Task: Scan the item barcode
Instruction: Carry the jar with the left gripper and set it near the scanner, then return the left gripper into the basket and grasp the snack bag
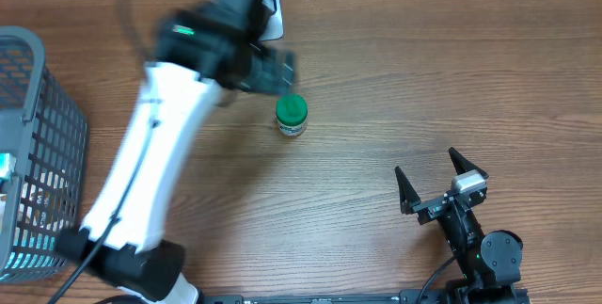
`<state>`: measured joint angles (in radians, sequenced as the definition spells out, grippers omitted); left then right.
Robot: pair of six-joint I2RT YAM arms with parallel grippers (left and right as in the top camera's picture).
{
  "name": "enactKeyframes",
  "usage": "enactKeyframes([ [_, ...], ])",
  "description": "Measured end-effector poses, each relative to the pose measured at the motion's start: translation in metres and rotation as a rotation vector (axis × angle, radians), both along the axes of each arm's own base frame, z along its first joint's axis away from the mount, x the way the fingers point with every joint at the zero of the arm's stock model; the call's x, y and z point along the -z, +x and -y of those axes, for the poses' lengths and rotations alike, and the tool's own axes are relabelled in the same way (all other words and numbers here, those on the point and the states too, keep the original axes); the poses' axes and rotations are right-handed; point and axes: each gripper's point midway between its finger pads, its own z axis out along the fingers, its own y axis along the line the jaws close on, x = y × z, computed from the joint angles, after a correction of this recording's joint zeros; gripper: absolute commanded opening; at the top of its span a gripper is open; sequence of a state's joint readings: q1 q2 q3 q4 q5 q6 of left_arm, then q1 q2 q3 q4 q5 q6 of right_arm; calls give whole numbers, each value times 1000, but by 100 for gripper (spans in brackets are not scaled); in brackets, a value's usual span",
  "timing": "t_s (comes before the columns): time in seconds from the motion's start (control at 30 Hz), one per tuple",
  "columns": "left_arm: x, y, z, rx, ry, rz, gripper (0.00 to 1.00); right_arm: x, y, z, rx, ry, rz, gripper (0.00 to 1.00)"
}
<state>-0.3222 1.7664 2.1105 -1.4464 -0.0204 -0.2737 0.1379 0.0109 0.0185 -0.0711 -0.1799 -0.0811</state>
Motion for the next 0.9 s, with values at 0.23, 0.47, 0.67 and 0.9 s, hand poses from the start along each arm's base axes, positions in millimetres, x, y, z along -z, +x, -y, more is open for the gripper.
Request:
enactKeyframes([
  [0.23, -99, -24, -157, -418, 19, 190, 100, 0, 0, 0, 0, 0, 0, 100],
  [0.47, -106, -83, -309, -930, -4, 219, 100, 0, 0, 0, 0, 0, -1, 100],
  [0.67, -54, -123, -380, -1177, -41, 82, 95, 0, 0, 0, 0, 0, 0, 100],
  [0.9, 16, -135, -415, -1281, -55, -48, 91, 0, 0, 0, 0, 0, -1, 100],
])
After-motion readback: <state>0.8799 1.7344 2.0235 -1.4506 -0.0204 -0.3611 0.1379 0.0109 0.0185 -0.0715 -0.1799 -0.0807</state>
